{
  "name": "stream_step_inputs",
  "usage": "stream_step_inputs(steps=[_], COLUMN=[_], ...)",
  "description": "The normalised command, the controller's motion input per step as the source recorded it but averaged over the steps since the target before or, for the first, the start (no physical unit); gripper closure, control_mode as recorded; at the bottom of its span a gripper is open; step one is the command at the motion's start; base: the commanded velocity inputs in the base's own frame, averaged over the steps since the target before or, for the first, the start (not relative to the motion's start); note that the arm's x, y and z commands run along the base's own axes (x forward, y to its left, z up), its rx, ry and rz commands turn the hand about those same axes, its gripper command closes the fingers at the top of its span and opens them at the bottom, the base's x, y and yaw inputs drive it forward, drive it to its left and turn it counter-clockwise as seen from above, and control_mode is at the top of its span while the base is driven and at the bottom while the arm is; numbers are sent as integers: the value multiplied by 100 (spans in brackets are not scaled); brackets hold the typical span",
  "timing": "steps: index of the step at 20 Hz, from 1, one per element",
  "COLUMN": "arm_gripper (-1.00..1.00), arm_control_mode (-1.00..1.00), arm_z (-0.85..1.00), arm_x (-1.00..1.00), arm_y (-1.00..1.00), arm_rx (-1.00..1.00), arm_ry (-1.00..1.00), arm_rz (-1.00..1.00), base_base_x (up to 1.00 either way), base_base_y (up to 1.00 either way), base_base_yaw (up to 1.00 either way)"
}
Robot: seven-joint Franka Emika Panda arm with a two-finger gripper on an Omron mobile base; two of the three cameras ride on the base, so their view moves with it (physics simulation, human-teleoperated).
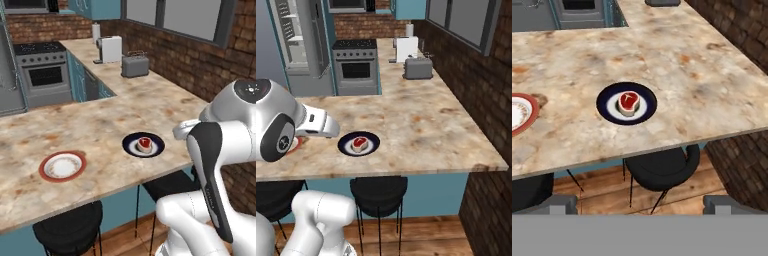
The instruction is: Transport the steak and corn to the fridge. Place the steak on the rack containing meat and place the corn on the rack containing the vegetable, ensuring meats and vegetables are on different racks.
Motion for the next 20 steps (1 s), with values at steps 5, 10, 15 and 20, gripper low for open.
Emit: stream_step_inputs(steps=[5,10,15,20], arm_gripper=[-100,-100,-100,-100], arm_control_mode=[100,100,100,-100], arm_z=[0,0,0,-19], arm_x=[0,0,0,16], arm_y=[0,0,0,-14], arm_rx=[0,0,0,5], arm_ry=[0,0,0,6], arm_rz=[0,0,0,-4], base_base_x=[100,100,60,32], base_base_y=[27,-19,-45,-31], base_base_yaw=[22,49,13,1])
